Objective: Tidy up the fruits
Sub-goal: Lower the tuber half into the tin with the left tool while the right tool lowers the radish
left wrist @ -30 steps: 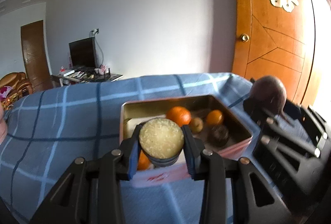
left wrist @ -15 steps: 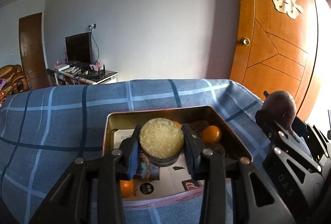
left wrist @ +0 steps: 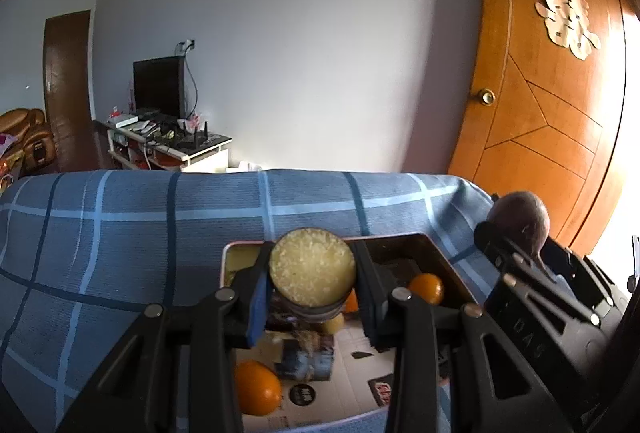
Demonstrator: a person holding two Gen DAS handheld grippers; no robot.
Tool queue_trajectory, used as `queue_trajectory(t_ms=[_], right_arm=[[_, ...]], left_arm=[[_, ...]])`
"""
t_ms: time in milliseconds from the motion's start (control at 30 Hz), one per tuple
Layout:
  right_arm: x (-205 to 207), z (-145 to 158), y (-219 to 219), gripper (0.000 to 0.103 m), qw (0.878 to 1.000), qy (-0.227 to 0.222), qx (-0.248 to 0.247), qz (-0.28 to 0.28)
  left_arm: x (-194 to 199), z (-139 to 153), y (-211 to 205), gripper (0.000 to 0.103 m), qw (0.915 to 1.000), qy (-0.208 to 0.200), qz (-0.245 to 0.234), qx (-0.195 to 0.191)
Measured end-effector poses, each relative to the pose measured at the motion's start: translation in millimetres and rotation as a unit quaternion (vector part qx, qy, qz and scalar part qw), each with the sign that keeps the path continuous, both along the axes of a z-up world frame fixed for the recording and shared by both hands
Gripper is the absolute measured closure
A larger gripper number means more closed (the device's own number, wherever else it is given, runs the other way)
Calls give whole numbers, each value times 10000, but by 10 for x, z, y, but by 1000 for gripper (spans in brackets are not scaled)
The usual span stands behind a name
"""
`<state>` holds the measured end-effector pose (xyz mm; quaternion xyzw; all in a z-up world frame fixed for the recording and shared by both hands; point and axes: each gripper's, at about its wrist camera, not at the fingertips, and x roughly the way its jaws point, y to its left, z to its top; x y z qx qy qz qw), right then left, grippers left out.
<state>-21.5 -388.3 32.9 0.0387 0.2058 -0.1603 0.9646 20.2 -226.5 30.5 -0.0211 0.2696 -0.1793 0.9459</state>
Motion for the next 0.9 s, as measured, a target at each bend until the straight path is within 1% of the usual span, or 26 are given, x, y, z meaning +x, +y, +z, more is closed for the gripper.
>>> queue_trajectory(t_ms=[100,200,300,433,533,700,900], right_arm=[[80,42,44,47,9999,-85,82,45],[118,-7,72,47,9997,-157,204,59],[170,-101,82,47,9997,-10,178,173],[217,-132,26,47,9997,30,178,172],[256,-142,26,47,9998,72,38,172],[289,-165,4,47,9996,138,88,229],[364,-190,85,47,9990,236,-21,373]], left_arm=[[69,-18,36,64,10000,41,84,9],[125,-42,38,64,9999,86,105,3],[157,-60,1,64,9999,97,101,26],[226,-77,-101,64,9999,164,21,19],[255,-104,-148,64,9998,166,16,80],[324,-194,-137,64,9993,325,95,162],[330,-240,-119,64,9988,419,135,206]])
